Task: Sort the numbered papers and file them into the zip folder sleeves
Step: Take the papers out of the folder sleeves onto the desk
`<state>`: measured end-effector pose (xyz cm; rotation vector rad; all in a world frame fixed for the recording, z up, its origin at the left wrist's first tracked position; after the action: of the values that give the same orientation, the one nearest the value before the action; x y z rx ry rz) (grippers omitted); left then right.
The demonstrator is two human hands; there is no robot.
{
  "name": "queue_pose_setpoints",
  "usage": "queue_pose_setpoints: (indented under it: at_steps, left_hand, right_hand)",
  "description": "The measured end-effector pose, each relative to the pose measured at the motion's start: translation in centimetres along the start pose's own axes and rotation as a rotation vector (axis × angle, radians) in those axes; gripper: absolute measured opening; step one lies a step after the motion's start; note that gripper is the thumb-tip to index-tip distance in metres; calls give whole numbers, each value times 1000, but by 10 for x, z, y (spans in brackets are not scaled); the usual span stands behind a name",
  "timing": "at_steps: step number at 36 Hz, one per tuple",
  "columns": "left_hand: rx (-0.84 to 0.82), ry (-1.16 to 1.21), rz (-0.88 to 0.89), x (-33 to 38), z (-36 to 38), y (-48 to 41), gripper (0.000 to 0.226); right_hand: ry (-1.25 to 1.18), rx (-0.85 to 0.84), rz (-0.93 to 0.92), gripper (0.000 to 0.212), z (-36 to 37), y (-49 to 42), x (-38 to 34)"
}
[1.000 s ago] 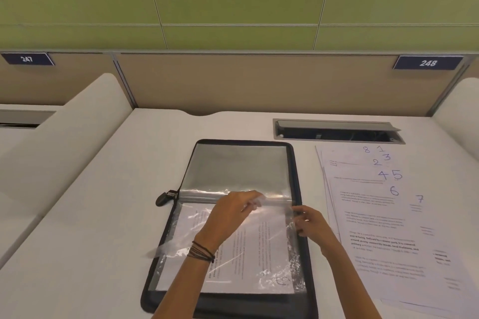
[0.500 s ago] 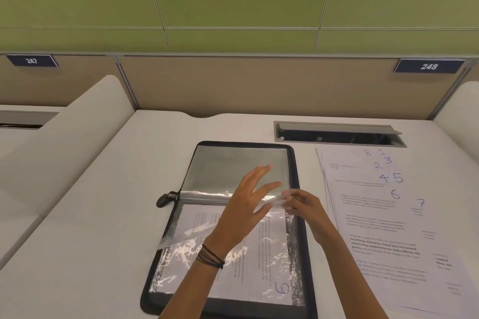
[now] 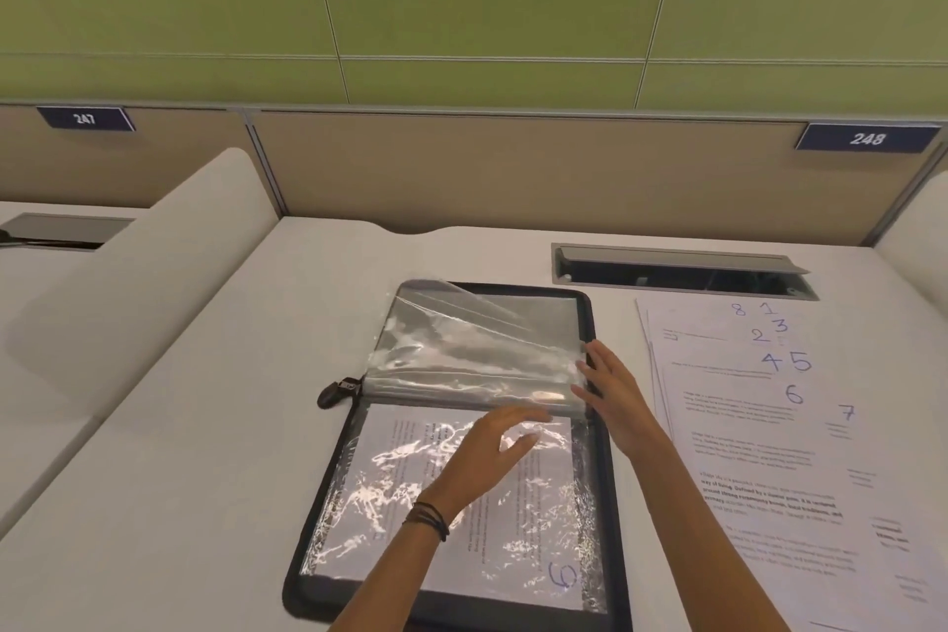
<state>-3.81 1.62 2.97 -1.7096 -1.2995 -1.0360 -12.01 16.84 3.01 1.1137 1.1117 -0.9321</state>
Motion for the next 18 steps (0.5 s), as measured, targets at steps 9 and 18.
queue_pose_setpoints:
  at_steps: [9, 18]
  left_hand:
    - [38, -163, -114, -70, 27, 8, 40]
    - [1, -326, -78, -76, 35, 10, 80]
  right_hand:
    - [212, 104, 70, 40, -19, 9, 25]
    - [439, 221, 201, 21, -43, 37, 63]
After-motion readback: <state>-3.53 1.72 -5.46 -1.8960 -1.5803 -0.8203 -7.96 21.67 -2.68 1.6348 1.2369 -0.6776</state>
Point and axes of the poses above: each hand's wrist, its own y-axis away from the middle knuckle, its own z-axis out of the palm, x = y × z, the point moved 8 cm from there along -y, towards the middle knuckle, and after that the axes turned 8 degrees about y, right-handed, at the moved point
